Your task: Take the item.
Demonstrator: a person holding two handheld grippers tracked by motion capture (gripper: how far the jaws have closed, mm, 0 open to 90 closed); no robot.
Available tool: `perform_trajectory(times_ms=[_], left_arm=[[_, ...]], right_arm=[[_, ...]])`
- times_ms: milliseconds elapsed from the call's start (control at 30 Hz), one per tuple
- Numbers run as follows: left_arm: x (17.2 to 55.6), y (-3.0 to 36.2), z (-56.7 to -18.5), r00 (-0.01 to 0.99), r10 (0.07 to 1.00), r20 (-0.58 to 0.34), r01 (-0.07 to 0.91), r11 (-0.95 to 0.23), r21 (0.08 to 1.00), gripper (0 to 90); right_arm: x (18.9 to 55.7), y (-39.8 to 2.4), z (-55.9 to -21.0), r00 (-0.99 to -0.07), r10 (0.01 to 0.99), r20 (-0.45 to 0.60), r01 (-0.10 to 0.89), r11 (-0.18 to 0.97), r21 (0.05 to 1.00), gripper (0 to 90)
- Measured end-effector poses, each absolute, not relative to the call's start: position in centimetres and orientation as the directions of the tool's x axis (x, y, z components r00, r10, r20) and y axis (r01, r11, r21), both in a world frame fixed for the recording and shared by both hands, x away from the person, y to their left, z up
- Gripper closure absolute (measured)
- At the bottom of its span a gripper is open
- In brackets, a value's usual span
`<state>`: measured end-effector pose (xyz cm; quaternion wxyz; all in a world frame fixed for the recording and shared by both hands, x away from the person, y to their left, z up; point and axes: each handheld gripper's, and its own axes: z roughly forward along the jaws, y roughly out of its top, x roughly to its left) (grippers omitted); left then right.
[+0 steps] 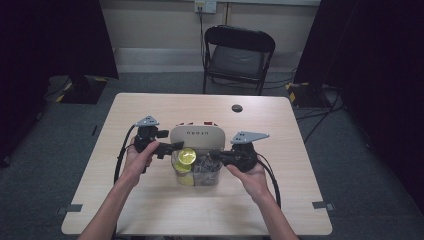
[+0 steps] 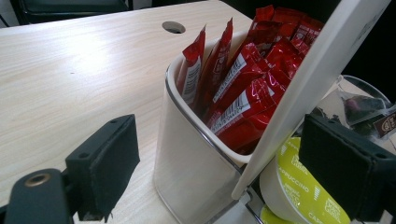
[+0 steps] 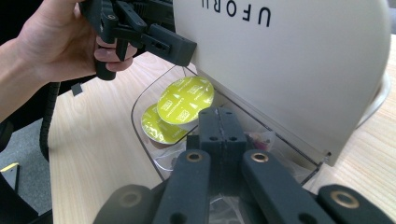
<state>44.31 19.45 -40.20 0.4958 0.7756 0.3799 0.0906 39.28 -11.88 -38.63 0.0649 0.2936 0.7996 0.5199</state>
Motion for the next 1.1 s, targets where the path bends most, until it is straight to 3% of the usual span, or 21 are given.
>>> perform_trajectory(times_ms=[1100], left_arm=[[44.3, 19.4, -40.2, 0.698, 0.675, -0.239, 0.499, -0.22, 0.838, 13.1]], right_arm=[[38.3, -15.3, -37.0, -0.793, 0.575, 0.201, 0.39, 0.226, 0.893, 90.0]])
